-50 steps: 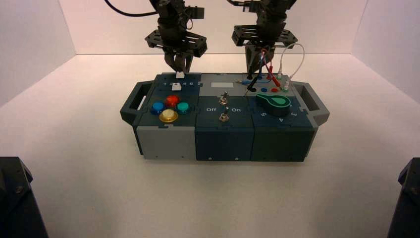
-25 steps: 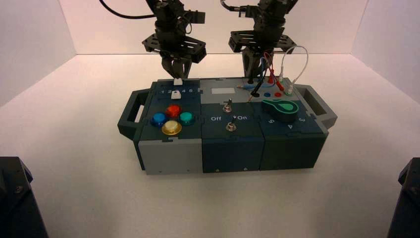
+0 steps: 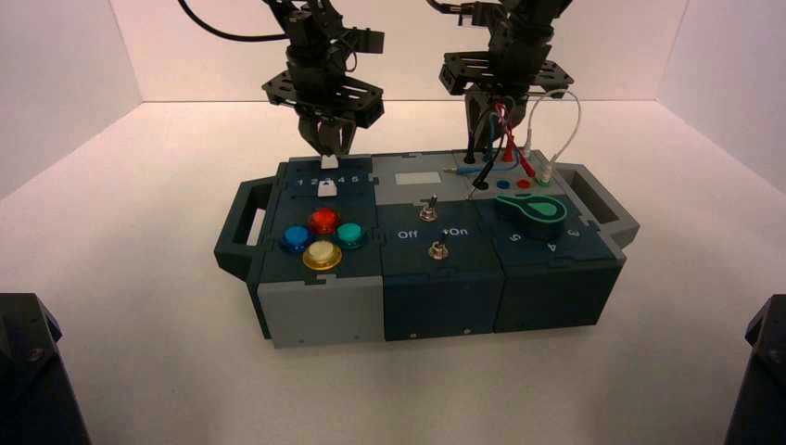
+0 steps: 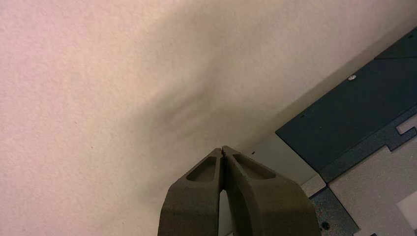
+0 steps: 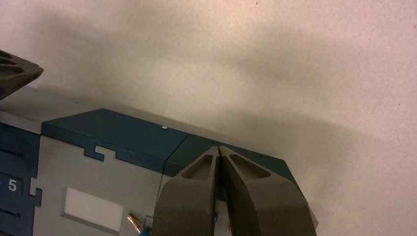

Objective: Move the box closer.

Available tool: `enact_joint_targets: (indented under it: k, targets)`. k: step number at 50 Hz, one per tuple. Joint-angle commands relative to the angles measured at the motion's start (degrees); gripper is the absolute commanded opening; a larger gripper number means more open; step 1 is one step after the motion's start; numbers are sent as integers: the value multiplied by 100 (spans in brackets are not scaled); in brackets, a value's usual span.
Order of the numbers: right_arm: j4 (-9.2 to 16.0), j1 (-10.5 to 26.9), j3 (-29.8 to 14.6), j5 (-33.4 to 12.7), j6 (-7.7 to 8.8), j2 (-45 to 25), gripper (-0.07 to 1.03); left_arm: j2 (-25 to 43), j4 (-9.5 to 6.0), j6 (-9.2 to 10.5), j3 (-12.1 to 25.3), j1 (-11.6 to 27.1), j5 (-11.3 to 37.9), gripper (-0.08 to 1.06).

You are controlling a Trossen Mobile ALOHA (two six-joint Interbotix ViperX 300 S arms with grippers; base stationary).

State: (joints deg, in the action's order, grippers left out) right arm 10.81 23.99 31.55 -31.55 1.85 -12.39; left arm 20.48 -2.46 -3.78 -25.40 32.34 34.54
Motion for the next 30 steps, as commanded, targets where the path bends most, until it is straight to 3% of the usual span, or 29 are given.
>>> enact_joint_targets:
  k: [1,30]
  targets:
    - [18,44,176,44,-18,229,-2,-229,-18,-18,-114,158,70,-3]
    - [185,44,949,264,-26,729,-2,-589,-44,79,-615,352,-53,-3]
